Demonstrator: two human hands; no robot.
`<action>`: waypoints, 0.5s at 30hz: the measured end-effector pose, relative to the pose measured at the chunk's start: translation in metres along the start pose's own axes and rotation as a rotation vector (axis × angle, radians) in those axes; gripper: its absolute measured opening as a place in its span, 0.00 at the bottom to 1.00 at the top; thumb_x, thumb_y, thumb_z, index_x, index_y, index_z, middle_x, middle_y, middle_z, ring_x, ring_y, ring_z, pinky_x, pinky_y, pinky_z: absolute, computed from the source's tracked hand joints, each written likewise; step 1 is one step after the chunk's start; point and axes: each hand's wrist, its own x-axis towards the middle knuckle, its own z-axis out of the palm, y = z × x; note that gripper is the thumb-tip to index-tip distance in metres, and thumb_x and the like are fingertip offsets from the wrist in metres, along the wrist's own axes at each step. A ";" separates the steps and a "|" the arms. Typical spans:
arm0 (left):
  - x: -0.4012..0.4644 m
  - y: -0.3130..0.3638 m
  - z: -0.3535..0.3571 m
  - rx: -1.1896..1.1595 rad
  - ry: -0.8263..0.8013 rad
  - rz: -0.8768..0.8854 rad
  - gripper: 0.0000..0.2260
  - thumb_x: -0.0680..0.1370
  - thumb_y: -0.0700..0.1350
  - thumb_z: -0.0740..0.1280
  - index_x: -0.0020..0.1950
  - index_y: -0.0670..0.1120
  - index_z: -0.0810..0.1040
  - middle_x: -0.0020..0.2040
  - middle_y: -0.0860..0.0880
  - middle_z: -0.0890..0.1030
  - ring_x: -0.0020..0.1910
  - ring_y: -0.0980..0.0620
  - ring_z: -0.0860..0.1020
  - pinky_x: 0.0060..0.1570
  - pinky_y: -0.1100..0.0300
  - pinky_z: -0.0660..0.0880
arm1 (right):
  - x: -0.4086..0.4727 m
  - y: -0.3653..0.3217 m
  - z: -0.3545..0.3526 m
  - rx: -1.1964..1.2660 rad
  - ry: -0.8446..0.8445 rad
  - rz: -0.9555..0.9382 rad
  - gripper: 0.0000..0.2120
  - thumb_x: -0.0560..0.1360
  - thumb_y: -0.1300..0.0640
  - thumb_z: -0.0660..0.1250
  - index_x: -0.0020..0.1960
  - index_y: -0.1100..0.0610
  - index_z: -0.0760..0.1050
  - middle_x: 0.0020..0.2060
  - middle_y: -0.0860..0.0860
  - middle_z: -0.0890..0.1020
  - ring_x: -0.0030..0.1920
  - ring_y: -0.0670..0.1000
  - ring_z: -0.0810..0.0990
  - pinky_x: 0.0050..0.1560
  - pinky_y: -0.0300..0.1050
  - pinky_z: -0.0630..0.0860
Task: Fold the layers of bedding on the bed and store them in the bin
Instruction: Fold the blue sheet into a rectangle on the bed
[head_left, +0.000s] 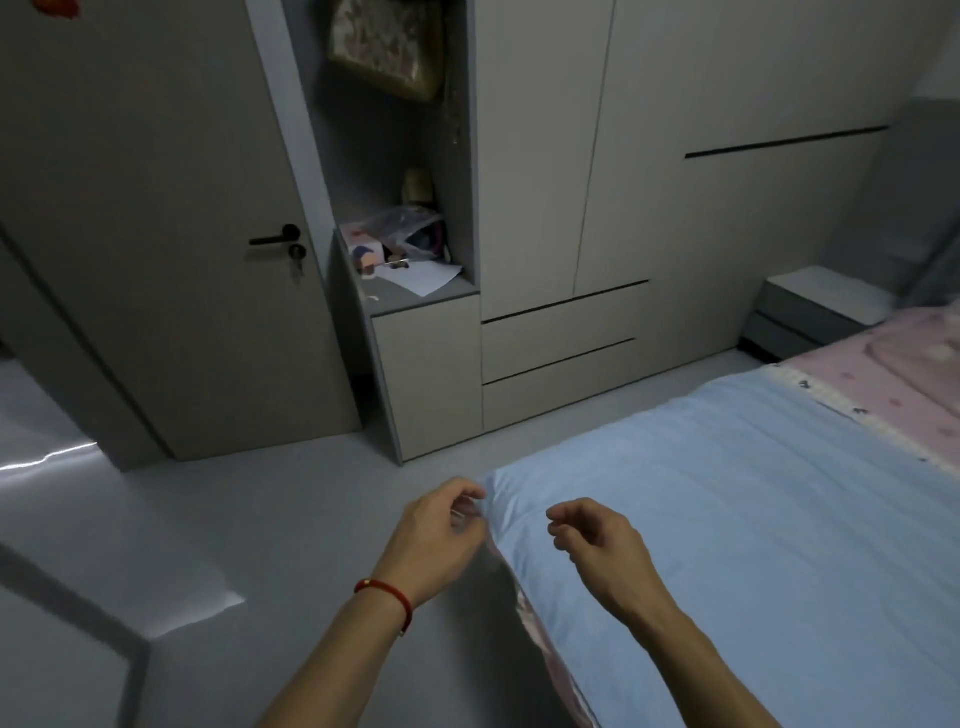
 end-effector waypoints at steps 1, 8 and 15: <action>0.019 -0.002 -0.002 0.008 -0.036 0.009 0.11 0.79 0.43 0.68 0.60 0.54 0.77 0.52 0.56 0.79 0.50 0.62 0.77 0.44 0.75 0.72 | 0.012 -0.007 0.000 -0.019 0.004 0.025 0.07 0.82 0.55 0.66 0.57 0.47 0.80 0.52 0.42 0.84 0.52 0.43 0.83 0.58 0.42 0.81; 0.211 0.002 -0.028 0.045 -0.271 0.135 0.14 0.78 0.45 0.67 0.63 0.54 0.76 0.55 0.54 0.79 0.55 0.55 0.77 0.55 0.62 0.75 | 0.157 -0.038 0.012 0.036 0.211 0.164 0.08 0.82 0.56 0.65 0.57 0.48 0.81 0.51 0.44 0.85 0.52 0.44 0.83 0.55 0.41 0.80; 0.428 0.013 -0.025 0.215 -0.434 0.284 0.15 0.78 0.47 0.66 0.65 0.55 0.74 0.58 0.54 0.77 0.58 0.55 0.75 0.58 0.60 0.74 | 0.345 -0.023 0.038 0.274 0.385 0.263 0.08 0.79 0.58 0.66 0.50 0.48 0.82 0.42 0.47 0.87 0.45 0.47 0.85 0.53 0.53 0.82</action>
